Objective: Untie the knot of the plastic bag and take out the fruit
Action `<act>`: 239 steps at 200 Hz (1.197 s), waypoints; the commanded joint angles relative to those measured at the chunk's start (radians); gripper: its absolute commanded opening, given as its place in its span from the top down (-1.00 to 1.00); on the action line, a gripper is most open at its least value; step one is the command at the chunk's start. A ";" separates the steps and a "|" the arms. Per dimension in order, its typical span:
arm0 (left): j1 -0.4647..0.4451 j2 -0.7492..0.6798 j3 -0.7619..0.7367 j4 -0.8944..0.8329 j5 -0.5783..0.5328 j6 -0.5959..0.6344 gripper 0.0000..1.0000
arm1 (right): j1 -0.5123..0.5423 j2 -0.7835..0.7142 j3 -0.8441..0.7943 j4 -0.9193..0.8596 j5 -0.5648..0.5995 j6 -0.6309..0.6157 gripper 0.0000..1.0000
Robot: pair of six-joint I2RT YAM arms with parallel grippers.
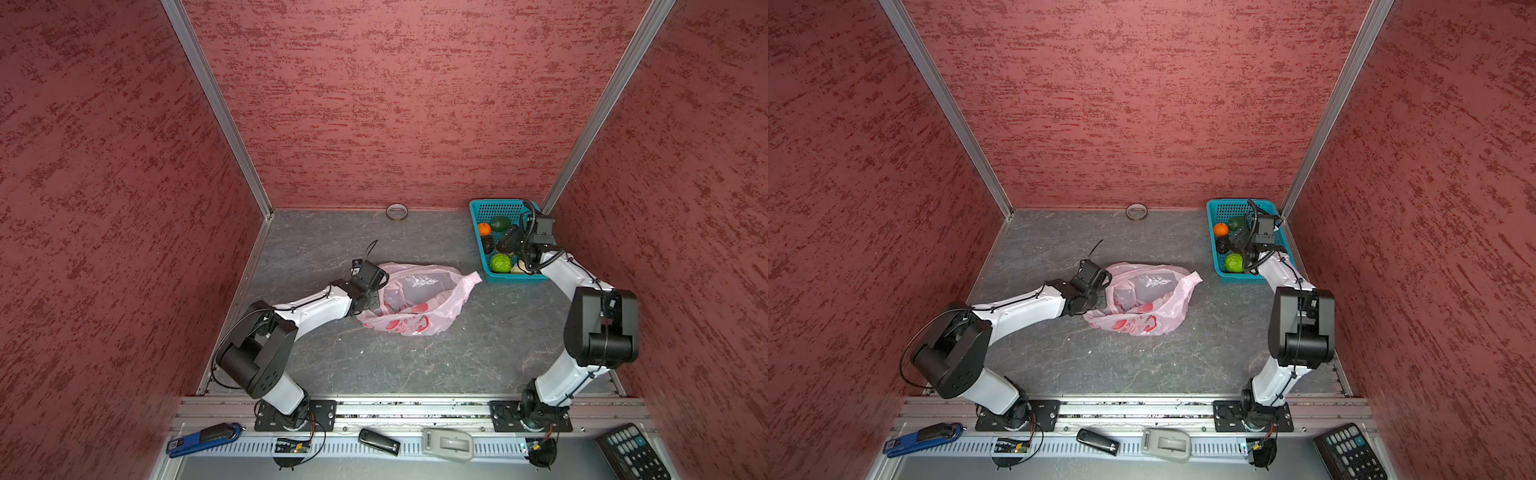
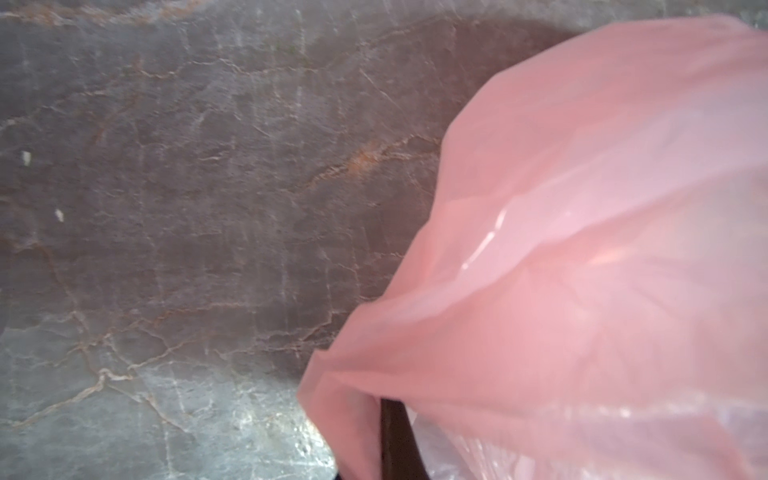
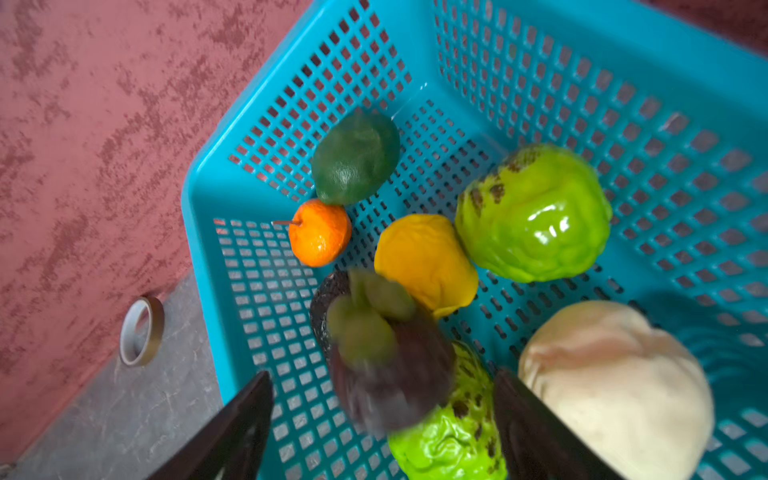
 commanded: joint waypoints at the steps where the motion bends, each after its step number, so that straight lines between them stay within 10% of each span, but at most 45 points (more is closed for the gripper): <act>1: 0.046 -0.022 -0.012 0.033 -0.005 0.003 1.00 | -0.004 -0.033 0.025 -0.040 0.063 -0.044 -0.89; 55: 0.184 0.064 0.101 0.124 0.035 0.082 0.99 | -0.002 -0.156 -0.062 -0.071 0.025 -0.123 -0.97; 100: 0.161 -0.025 0.054 0.137 0.119 0.143 -1.00 | -0.002 -0.285 -0.179 -0.099 -0.036 -0.182 -0.97; 176: 0.054 -0.440 -0.213 0.171 -0.023 0.163 -0.99 | -0.001 -0.492 -0.395 0.002 -0.126 -0.326 -0.97; 239: 0.213 -0.609 -0.413 0.518 -0.085 0.452 -0.99 | -0.005 -0.482 -0.594 0.387 -0.014 -0.513 -0.97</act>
